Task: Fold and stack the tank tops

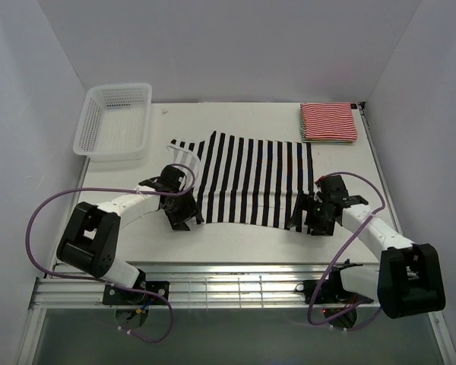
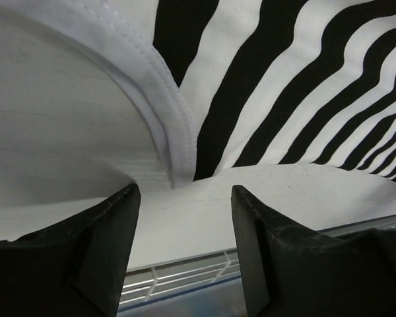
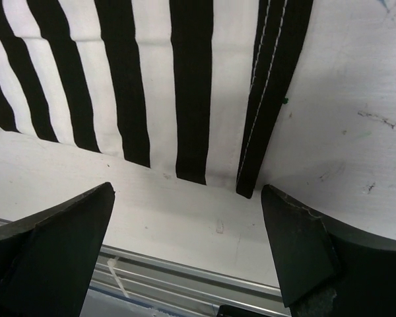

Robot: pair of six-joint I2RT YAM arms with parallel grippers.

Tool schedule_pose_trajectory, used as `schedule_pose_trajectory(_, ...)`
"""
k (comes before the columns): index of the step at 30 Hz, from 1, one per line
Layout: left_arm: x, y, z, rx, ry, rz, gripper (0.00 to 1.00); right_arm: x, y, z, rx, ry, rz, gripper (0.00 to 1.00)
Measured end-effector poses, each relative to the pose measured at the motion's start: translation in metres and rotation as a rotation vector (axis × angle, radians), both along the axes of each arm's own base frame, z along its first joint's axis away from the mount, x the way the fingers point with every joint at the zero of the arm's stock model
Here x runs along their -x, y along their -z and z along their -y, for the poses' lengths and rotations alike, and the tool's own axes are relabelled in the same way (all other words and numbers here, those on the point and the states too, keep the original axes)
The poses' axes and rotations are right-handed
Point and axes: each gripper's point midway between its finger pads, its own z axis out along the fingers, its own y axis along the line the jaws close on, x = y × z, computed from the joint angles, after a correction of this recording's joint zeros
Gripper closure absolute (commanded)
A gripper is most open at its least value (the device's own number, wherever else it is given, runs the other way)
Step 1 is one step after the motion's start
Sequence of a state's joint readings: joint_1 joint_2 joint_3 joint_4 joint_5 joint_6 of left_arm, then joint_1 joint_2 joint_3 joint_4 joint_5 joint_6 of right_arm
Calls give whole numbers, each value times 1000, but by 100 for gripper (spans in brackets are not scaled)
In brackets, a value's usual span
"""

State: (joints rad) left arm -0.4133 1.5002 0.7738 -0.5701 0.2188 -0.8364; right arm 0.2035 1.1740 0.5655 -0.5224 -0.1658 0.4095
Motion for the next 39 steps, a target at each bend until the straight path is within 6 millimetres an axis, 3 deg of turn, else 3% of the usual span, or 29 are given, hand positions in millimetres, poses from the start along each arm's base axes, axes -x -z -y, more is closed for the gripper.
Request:
schedule_pose_trajectory(2,0,2,4,11,-2,-3,46,-3,0,-2,-11,6,8,2)
schedule_pose_trajectory(4,-1,5,7,20,0,-7,57,-6,0,-3,-14,14,13,11)
schedule_pose_trajectory(5,-1,7,9,25,0,-13,61,-8,0,-3,-17,19,16,17)
schedule_pose_trajectory(6,-1,8,11,31,2,-18,70,-10,1,-4,-20,22,20,30)
schedule_pose_trajectory(9,-1,11,16,46,1,-34,82,-15,5,-4,-18,30,28,51)
schedule_pose_trajectory(12,-3,12,21,62,0,-42,100,-16,9,-3,-14,36,32,71)
schedule_pose_trajectory(15,-4,11,24,74,4,-44,100,-15,12,-2,-10,46,20,90)
schedule_pose_trajectory(17,-4,11,24,76,5,-45,100,-12,13,-1,-5,47,9,92)
schedule_pose_trajectory(21,-1,8,25,78,16,-37,100,2,9,3,11,40,-25,92)
schedule_pose_trajectory(26,22,-1,25,75,53,-44,100,12,-25,9,23,41,9,92)
schedule_pose_trajectory(29,34,-4,28,76,74,-54,99,21,-32,11,19,44,11,90)
schedule_pose_trajectory(30,38,-2,27,72,78,-66,86,27,-28,11,18,43,-6,86)
schedule_pose_trajectory(31,43,1,26,68,84,-79,44,35,-22,11,16,45,-40,83)
schedule_pose_trajectory(32,49,4,25,62,88,-96,35,45,-16,12,17,46,-83,78)
schedule_pose_trajectory(33,56,5,26,68,84,-121,27,55,-11,13,18,49,-126,48)
schedule_pose_trajectory(34,60,3,29,87,87,-141,12,63,-8,13,21,59,-166,40)
schedule_pose_trajectory(35,61,0,31,98,99,-137,7,69,-6,15,27,59,-198,36)
schedule_pose_trajectory(38,63,-7,34,103,112,-124,2,77,-7,17,42,58,-250,14)
schedule_pose_trajectory(39,64,-8,32,94,116,-127,2,76,-12,17,49,50,-252,1)
